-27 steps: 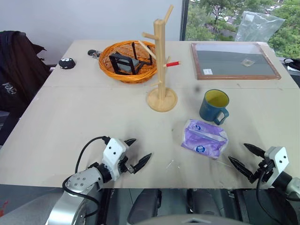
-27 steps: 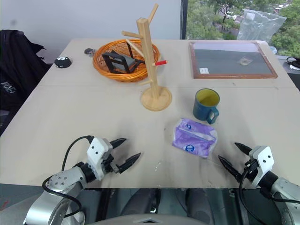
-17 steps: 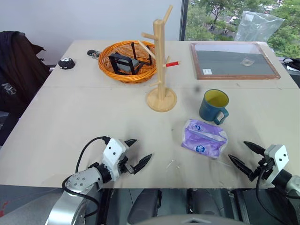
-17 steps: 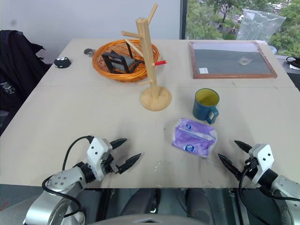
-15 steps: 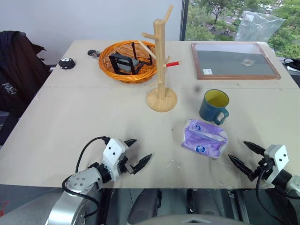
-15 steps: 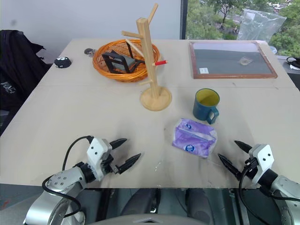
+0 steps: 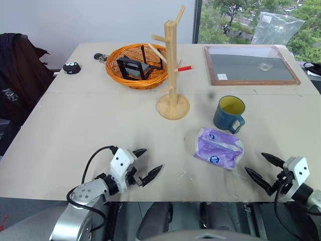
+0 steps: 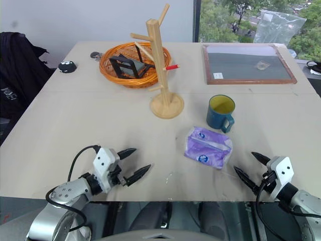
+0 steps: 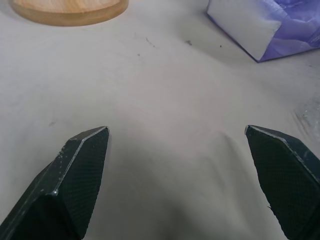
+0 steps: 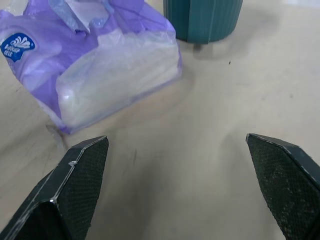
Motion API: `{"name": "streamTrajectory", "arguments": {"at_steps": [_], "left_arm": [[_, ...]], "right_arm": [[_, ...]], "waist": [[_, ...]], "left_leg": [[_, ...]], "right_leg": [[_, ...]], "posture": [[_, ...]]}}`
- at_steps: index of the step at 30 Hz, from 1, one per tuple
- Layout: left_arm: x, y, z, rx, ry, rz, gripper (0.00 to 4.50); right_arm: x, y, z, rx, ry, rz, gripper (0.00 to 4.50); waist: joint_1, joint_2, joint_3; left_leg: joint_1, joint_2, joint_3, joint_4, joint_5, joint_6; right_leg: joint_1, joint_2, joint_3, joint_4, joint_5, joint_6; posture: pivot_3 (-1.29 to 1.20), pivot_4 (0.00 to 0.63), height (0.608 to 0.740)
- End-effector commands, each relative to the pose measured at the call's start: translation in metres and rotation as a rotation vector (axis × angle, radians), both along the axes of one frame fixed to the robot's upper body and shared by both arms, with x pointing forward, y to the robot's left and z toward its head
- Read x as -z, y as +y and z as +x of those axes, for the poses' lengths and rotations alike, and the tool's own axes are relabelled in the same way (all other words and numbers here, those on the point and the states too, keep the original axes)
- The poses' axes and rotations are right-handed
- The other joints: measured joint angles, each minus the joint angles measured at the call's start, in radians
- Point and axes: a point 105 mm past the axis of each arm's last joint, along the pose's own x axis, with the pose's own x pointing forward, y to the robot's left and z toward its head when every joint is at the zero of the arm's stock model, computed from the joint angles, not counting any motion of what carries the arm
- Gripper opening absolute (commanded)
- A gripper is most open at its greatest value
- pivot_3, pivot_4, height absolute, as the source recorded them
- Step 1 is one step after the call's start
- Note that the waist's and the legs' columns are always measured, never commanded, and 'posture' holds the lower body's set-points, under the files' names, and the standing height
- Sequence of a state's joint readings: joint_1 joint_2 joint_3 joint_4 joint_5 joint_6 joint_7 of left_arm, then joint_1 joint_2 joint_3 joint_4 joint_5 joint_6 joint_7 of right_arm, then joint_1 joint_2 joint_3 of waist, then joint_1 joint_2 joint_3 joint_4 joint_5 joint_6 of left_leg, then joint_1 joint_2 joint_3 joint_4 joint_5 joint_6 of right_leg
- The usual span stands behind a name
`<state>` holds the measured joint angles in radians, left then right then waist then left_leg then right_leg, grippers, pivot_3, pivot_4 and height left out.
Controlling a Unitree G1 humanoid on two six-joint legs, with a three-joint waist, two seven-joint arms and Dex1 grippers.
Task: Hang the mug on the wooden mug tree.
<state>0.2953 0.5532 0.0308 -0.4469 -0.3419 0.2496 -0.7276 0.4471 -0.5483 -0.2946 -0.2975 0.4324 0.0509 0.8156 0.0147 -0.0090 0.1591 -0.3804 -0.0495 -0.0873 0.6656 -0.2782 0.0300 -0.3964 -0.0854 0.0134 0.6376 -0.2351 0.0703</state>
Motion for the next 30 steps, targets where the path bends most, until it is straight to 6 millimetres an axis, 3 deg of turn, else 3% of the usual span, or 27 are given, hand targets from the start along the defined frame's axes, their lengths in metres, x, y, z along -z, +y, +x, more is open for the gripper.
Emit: {"name": "streamTrajectory", "arguments": {"at_steps": [1,3,6,8,11,14,17,20,24,26,28,30], "left_arm": [[-0.020,0.000,0.002,0.080,-0.060,-0.027,4.50],[-0.027,-0.005,0.005,0.143,-0.074,-0.029,4.50],[-0.035,-0.014,0.008,0.238,-0.089,-0.029,4.50],[-0.047,-0.024,0.005,0.350,-0.099,-0.043,4.50],[-0.063,-0.029,-0.001,0.468,-0.097,-0.063,4.50],[-0.075,-0.029,-0.002,0.522,-0.096,-0.062,4.50],[-0.083,-0.030,-0.003,0.555,-0.104,-0.042,4.50],[-0.085,-0.032,-0.004,0.562,-0.107,-0.038,4.50],[-0.081,-0.033,-0.008,0.564,-0.097,-0.029,4.50],[-0.078,-0.031,-0.008,0.565,-0.090,-0.022,4.50],[-0.077,-0.031,-0.011,0.584,-0.075,-0.023,4.50],[-0.075,-0.032,-0.016,0.613,-0.067,-0.017,4.50]], "right_arm": [[-0.056,0.025,-0.006,-0.139,-0.153,-0.040,4.44],[-0.078,0.052,-0.010,-0.257,-0.187,-0.058,4.44],[-0.087,0.075,-0.004,-0.325,-0.185,-0.042,4.44],[-0.072,0.085,0.009,-0.337,-0.134,-0.070,4.44],[-0.040,0.084,0.025,-0.315,-0.057,-0.185,4.44],[-0.026,0.086,0.037,-0.274,-0.015,-0.141,4.44],[-0.005,0.086,0.035,-0.277,0.085,-0.140,4.44],[0.001,0.088,0.032,-0.292,0.112,-0.129,3.60],[-0.002,0.091,0.034,-0.299,0.092,-0.125,1.76],[-0.008,0.094,0.036,-0.298,0.073,-0.096,1.06],[-0.016,0.096,0.034,-0.304,0.058,-0.065,0.07],[-0.024,0.093,0.028,-0.306,0.052,-0.051,0.07]], "waist": [[0.000,0.002,0.001],[-0.002,0.004,0.002],[-0.003,-0.002,-0.001],[-0.002,-0.005,-0.001],[0.000,-0.005,0.000],[-0.002,-0.003,0.001],[-0.003,-0.002,0.001],[-0.003,-0.002,0.001],[-0.004,-0.002,0.001],[-0.003,-0.002,0.001],[-0.003,-0.002,0.001],[-0.002,-0.002,0.001]], "left_leg": [[0.000,0.000,0.000,0.000,0.000,0.000],[0.000,0.000,0.000,0.000,0.000,0.000],[0.001,0.001,0.000,0.000,0.000,0.000],[0.001,0.001,-0.001,0.000,0.000,0.000],[0.000,0.000,-0.001,0.001,0.000,0.000],[-0.001,-0.001,0.000,0.001,0.001,-0.001],[-0.001,0.000,-0.001,-0.001,0.001,-0.002],[-0.001,0.000,-0.001,-0.001,0.001,-0.001],[0.000,0.000,0.000,-0.001,0.000,0.000],[0.000,0.001,-0.001,-0.001,0.000,0.000],[0.000,0.001,-0.001,-0.001,0.000,0.000],[0.000,0.001,-0.001,-0.001,0.000,0.000]], "right_leg": [[0.000,0.000,0.000,0.000,0.000,0.000],[0.000,0.000,0.000,0.000,0.000,0.000],[0.000,0.002,0.000,0.001,0.000,0.000],[0.000,0.003,-0.001,0.001,0.000,0.000],[0.000,0.002,-0.001,0.000,0.000,0.000],[-0.001,0.001,-0.001,-0.001,0.001,0.001],[-0.001,0.002,-0.001,-0.001,0.002,0.003],[-0.001,0.002,-0.001,-0.001,0.002,0.003],[-0.001,0.002,0.000,-0.001,0.002,0.003],[-0.001,0.003,0.000,-0.001,0.002,0.003],[0.000,0.003,0.000,-0.001,0.002,0.002],[0.000,0.003,0.000,-0.001,0.002,0.002]], "posture": [[0.00,0.150,0.740],[0.00,0.150,0.740],[0.00,0.150,0.740],[0.00,0.150,0.740],[0.00,0.150,0.740],[0.00,0.150,0.740],[0.00,0.150,0.740],[0.00,0.150,0.740],[0.00,0.150,0.740],[0.00,0.150,0.740],[0.00,0.150,0.740],[0.00,0.150,0.740]]}}
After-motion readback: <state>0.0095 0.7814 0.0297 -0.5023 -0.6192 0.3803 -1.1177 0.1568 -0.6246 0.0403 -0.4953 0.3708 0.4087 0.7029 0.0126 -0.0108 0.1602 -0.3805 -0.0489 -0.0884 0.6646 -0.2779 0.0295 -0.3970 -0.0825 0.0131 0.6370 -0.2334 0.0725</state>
